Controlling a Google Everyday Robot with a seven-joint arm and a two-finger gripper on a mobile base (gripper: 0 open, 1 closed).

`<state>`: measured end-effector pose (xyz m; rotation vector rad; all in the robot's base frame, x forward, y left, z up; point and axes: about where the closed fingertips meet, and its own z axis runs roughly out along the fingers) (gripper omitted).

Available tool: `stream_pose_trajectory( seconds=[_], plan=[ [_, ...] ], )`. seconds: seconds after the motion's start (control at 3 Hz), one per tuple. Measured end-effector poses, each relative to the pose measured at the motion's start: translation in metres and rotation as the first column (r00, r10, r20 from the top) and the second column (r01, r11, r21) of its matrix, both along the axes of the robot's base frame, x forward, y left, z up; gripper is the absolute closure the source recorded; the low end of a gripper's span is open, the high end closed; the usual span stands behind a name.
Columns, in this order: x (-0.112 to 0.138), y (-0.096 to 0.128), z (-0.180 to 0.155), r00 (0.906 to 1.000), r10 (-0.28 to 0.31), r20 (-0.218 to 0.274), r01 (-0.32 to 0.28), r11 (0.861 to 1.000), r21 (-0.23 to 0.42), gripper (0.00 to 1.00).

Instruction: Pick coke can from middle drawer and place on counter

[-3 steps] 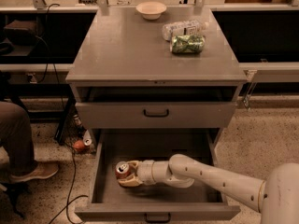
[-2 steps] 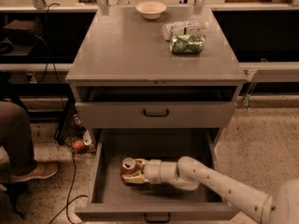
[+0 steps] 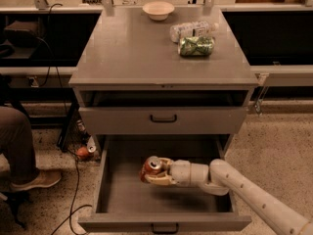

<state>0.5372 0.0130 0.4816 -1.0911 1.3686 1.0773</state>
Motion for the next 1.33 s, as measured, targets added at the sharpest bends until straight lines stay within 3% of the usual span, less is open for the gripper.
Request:
stream_pose_trajectory(
  seconds=[0.33,0.67,1.0,1.33],
  plan=[
    [-0.016,-0.035,0.068,0.9918,-0.012,0.128,0.018,0.999,-0.049,1.0],
    [-0.016,-0.035,0.068,0.9918,-0.012,0.128,0.018,0.999,-0.049,1.0],
    [-0.011,-0.043,0.095,0.9858,-0.019,0.167,0.032,0.997,-0.074,1.0],
    [-0.004,-0.068,0.155,0.9717,-0.045,0.232,0.071,0.992,-0.105,1.0]
  ],
)
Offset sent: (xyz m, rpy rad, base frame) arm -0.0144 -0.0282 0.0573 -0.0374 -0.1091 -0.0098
